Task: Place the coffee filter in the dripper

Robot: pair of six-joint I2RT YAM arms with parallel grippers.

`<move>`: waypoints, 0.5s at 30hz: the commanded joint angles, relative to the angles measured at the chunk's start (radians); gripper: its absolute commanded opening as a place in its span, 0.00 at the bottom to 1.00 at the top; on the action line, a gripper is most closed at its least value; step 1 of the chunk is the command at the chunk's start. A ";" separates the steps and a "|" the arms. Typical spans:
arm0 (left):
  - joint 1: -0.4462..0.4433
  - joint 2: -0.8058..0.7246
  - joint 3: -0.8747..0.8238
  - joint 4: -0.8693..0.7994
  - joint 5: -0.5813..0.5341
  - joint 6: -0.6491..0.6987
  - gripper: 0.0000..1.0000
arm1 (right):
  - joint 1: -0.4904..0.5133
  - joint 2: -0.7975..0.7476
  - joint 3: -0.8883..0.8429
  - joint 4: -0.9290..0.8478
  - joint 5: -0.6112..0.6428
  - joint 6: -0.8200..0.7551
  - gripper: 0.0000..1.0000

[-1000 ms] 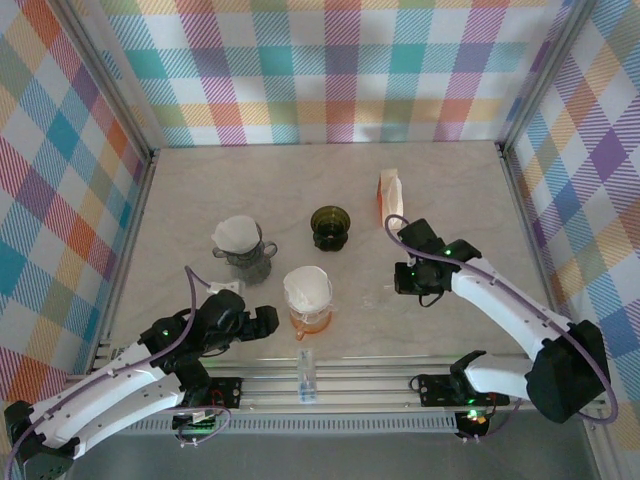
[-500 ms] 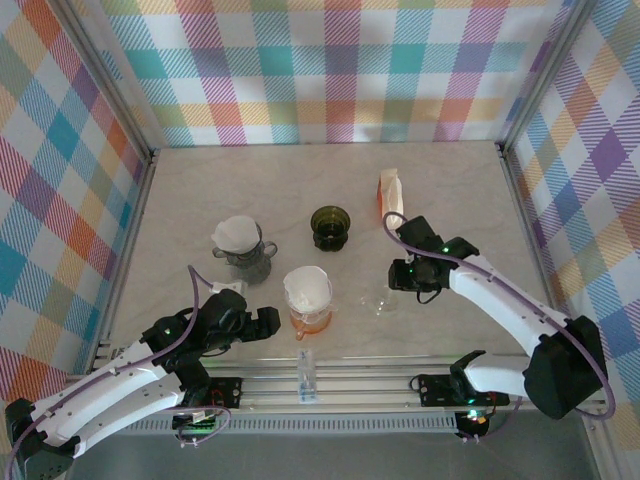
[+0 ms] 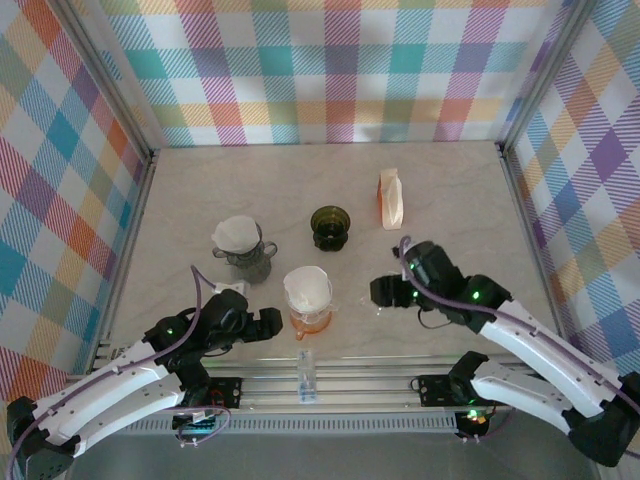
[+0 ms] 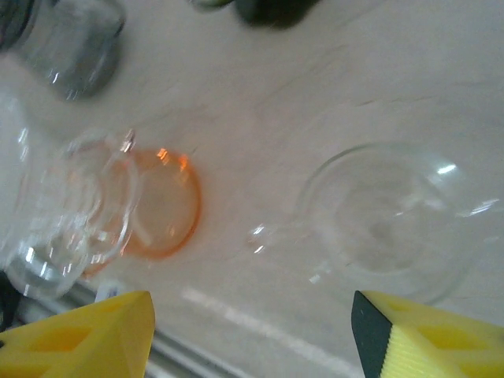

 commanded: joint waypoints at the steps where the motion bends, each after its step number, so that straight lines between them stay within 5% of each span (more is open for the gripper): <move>1: 0.010 0.007 -0.030 0.048 0.031 -0.003 0.97 | 0.126 -0.009 -0.072 0.109 0.048 0.066 0.69; 6: 0.010 -0.011 -0.093 0.107 0.068 -0.021 0.91 | 0.264 0.001 -0.208 0.274 0.100 0.102 0.69; 15: 0.011 -0.014 -0.213 0.299 0.122 -0.084 0.77 | 0.360 0.148 -0.390 0.670 0.129 0.104 0.67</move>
